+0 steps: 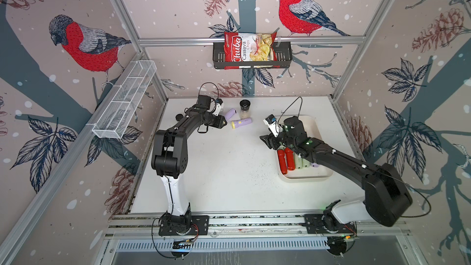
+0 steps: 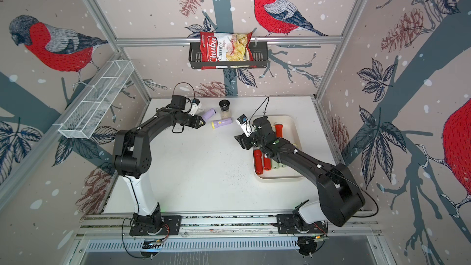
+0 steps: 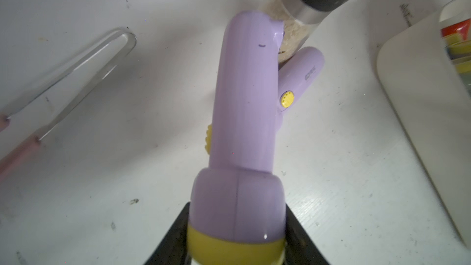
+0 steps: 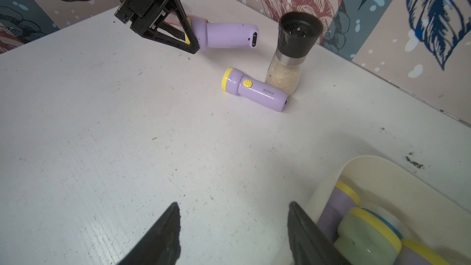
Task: Put the flashlights into the storage boxes
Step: Pick up the flashlight from the center of the board.
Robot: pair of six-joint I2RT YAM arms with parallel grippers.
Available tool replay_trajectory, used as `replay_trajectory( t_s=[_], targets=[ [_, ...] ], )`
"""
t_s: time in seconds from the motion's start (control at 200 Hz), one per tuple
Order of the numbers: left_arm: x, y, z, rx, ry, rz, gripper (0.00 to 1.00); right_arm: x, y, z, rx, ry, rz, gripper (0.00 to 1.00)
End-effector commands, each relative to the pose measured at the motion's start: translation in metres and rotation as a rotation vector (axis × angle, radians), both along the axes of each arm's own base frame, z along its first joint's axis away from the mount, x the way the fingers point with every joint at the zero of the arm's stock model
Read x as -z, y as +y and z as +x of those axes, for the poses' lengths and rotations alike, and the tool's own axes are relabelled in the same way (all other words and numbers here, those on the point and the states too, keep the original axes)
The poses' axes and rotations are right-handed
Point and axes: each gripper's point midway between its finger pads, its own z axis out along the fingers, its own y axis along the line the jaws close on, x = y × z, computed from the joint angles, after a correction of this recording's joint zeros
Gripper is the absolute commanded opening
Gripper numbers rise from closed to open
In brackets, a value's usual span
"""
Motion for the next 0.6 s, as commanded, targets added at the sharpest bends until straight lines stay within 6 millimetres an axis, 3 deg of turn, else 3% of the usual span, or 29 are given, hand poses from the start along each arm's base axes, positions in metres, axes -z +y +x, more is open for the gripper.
replay_trajectory(
  t_s=[0.0, 0.15, 0.3, 0.41, 0.59],
  targets=[
    [-0.030, -0.023, -0.015, 0.031, -0.022, -0.104, 0.27, -0.023, -0.002, -0.004, -0.023, -0.130, 0.026, 0.67],
    [-0.059, -0.060, -0.051, 0.115, -0.004, -0.170, 0.27, -0.047, -0.018, -0.020, -0.052, -0.326, -0.004, 0.68],
    [-0.062, -0.090, -0.093, 0.151, 0.108, -0.251, 0.27, -0.071, -0.029, -0.038, -0.085, -0.542, -0.024, 0.69],
    [-0.056, -0.095, -0.124, 0.181, 0.185, -0.278, 0.27, -0.079, -0.029, -0.054, -0.145, -0.659, -0.048, 0.68],
    [-0.051, -0.091, -0.166, 0.198, 0.259, -0.275, 0.27, -0.064, -0.019, -0.067, -0.217, -0.766, -0.223, 0.70]
  ],
)
